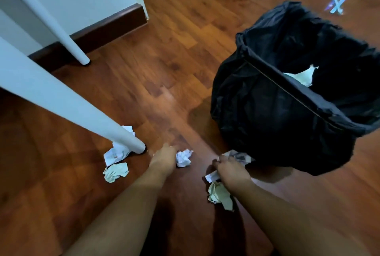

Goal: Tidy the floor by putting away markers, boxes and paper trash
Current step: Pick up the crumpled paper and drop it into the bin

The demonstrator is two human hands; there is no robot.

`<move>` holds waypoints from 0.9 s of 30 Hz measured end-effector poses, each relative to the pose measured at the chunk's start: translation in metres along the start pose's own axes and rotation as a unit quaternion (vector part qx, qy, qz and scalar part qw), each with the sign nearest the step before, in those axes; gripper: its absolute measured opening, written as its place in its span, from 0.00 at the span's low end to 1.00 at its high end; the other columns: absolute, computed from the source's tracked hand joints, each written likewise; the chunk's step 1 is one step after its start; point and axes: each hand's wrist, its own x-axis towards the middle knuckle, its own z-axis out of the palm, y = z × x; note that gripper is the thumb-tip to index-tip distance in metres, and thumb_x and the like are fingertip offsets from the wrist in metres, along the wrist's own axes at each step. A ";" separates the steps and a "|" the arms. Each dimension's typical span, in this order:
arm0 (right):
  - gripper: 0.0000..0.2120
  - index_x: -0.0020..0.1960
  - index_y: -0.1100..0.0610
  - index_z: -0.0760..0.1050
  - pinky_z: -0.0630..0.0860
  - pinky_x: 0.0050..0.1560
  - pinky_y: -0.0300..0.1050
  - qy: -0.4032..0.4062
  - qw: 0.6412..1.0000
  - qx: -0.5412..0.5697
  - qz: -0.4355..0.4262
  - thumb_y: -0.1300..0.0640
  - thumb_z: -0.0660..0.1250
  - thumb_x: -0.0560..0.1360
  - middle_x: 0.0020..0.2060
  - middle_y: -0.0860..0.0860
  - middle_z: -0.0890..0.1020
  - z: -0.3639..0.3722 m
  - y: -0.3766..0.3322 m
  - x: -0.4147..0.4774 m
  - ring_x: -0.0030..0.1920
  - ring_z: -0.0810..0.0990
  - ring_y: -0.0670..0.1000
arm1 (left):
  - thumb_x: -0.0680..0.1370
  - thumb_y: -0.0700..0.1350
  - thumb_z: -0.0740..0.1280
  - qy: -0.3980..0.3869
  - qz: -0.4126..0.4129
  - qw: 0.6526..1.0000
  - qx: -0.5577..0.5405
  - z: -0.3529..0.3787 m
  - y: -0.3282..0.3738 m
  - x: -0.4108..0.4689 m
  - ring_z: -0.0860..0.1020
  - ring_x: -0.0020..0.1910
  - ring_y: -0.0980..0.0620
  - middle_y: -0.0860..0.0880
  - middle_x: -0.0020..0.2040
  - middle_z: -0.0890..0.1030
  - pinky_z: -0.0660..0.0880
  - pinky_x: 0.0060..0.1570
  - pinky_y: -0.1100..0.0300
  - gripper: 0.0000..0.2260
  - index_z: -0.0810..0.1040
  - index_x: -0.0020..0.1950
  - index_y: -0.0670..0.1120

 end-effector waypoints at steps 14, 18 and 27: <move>0.04 0.39 0.52 0.76 0.72 0.30 0.30 0.403 0.862 0.284 -0.115 0.57 0.70 0.71 0.31 0.48 0.79 -0.321 0.001 -0.137 0.34 0.78 0.47 | 0.72 0.43 0.66 0.525 0.125 0.794 -0.279 -0.269 0.082 -0.043 0.75 0.49 0.47 0.38 0.51 0.78 0.63 0.45 0.72 0.13 0.78 0.55 0.42; 0.03 0.37 0.54 0.76 0.68 0.24 0.32 0.460 0.828 0.319 0.026 0.59 0.68 0.69 0.29 0.49 0.78 -0.332 0.082 -0.151 0.28 0.74 0.43 | 0.68 0.38 0.62 0.505 0.298 0.772 -0.246 -0.291 0.167 -0.079 0.72 0.52 0.57 0.44 0.54 0.75 0.61 0.52 0.80 0.20 0.78 0.59 0.44; 0.11 0.52 0.64 0.79 0.83 0.43 0.54 0.172 0.884 0.377 0.217 0.69 0.69 0.70 0.35 0.59 0.81 -0.288 0.157 -0.122 0.38 0.84 0.59 | 0.75 0.51 0.65 0.180 0.283 0.942 0.019 -0.269 0.232 -0.081 0.74 0.62 0.48 0.54 0.60 0.78 0.70 0.62 0.49 0.16 0.74 0.62 0.62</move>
